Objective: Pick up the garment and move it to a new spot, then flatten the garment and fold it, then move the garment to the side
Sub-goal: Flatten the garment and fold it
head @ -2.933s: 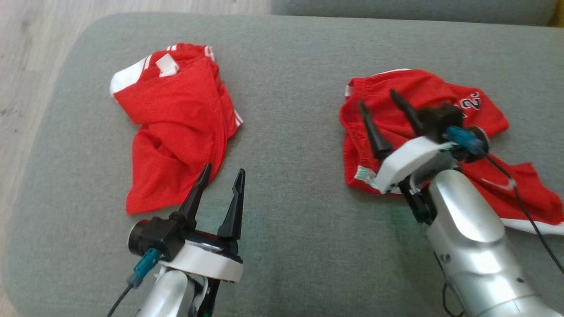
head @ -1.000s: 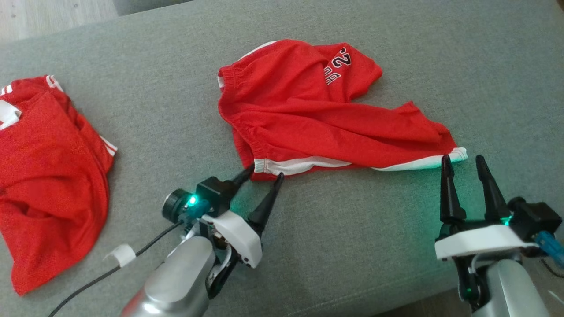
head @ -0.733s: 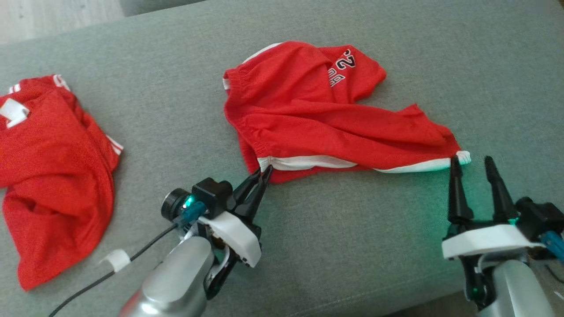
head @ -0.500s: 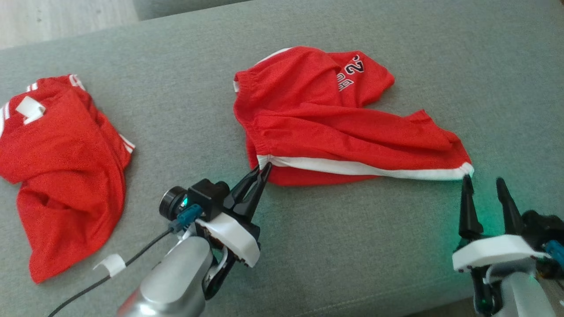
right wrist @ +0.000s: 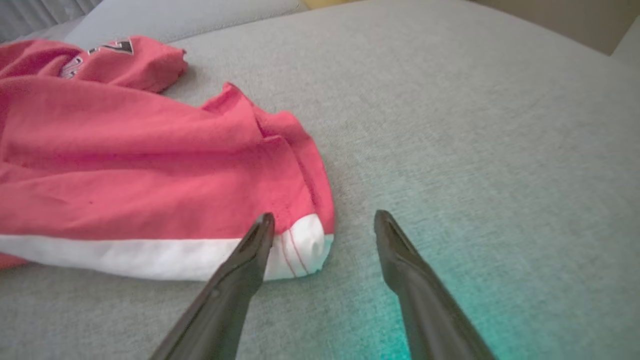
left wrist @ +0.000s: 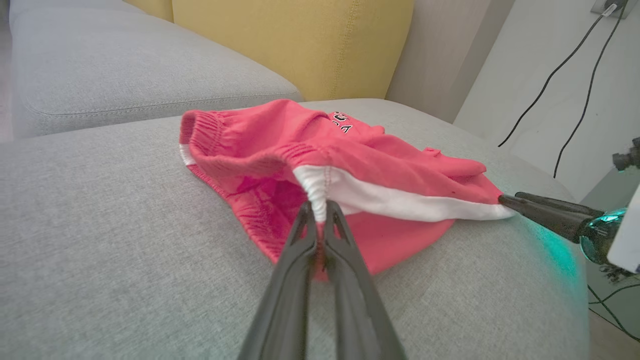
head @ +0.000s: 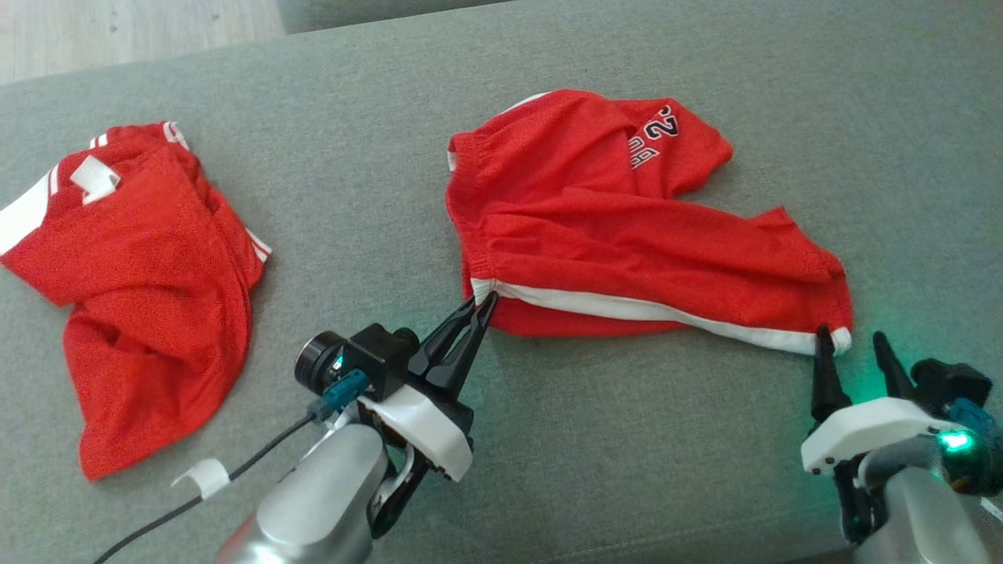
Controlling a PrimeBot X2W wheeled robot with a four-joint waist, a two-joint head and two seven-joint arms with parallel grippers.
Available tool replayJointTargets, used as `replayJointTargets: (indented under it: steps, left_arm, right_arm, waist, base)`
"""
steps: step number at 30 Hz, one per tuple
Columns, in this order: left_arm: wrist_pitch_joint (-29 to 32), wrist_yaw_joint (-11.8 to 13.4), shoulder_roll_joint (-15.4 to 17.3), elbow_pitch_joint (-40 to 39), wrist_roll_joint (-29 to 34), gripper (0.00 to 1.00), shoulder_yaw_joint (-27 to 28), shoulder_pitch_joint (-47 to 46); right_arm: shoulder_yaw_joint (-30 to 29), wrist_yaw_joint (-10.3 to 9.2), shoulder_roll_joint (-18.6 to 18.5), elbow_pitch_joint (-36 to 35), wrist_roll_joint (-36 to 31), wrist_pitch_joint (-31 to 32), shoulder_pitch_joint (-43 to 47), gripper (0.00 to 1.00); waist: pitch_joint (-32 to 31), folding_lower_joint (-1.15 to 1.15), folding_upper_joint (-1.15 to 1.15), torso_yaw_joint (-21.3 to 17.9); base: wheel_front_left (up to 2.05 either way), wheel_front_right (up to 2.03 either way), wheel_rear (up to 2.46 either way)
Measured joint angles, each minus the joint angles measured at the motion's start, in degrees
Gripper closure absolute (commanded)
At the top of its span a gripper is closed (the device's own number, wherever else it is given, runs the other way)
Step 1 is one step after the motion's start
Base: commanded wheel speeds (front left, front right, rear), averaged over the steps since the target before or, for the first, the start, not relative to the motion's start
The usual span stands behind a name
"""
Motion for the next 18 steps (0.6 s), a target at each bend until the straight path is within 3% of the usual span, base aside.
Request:
replayJointTargets:
  steps: [9,10,11,12,13,18]
  left_arm:
    - [-0.01,0.01,0.12,-0.09,-0.01,1.00,-0.52,0.00]
    - [-0.01,0.01,0.13,-0.09,-0.01,1.00,-0.58,0.00]
    - [-0.01,0.02,0.14,-0.09,-0.01,1.00,-0.65,0.00]
    - [-0.01,0.03,0.15,-0.08,-0.01,1.00,-0.70,0.00]
    - [-0.01,0.04,0.18,-0.07,-0.02,1.00,-0.76,0.00]
    - [-0.02,0.13,0.46,0.00,-0.11,1.00,-0.77,0.12]
  right_arm:
    - [0.93,0.00,-0.11,4.21,-1.05,1.94,-1.68,0.00]
    - [1.32,0.00,-0.16,4.32,-1.04,2.01,-1.70,0.24]
    - [1.75,0.00,-0.21,4.38,-1.02,2.42,-1.71,0.69]
    - [2.23,0.00,-0.25,4.47,-0.92,2.47,-1.73,0.69]
    - [2.71,0.00,-0.25,4.58,-0.58,2.63,-1.75,1.00]
    - [4.08,0.00,0.01,4.53,0.48,2.87,-1.75,1.00]
  waist:
    - [0.01,0.00,0.00,0.73]
    - [-0.05,0.00,0.00,0.67]
    - [-0.13,0.00,0.00,0.60]
    - [-0.24,0.00,0.00,0.50]
    - [-0.36,0.00,0.00,0.40]
    - [-1.35,0.00,0.00,-0.28]
  base:
    - [0.00,0.00,0.00]
    - [0.00,0.00,0.00]
    - [0.00,0.00,0.00]
    - [0.00,0.00,0.00]
    - [0.00,0.00,0.00]
    - [0.00,0.00,0.00]
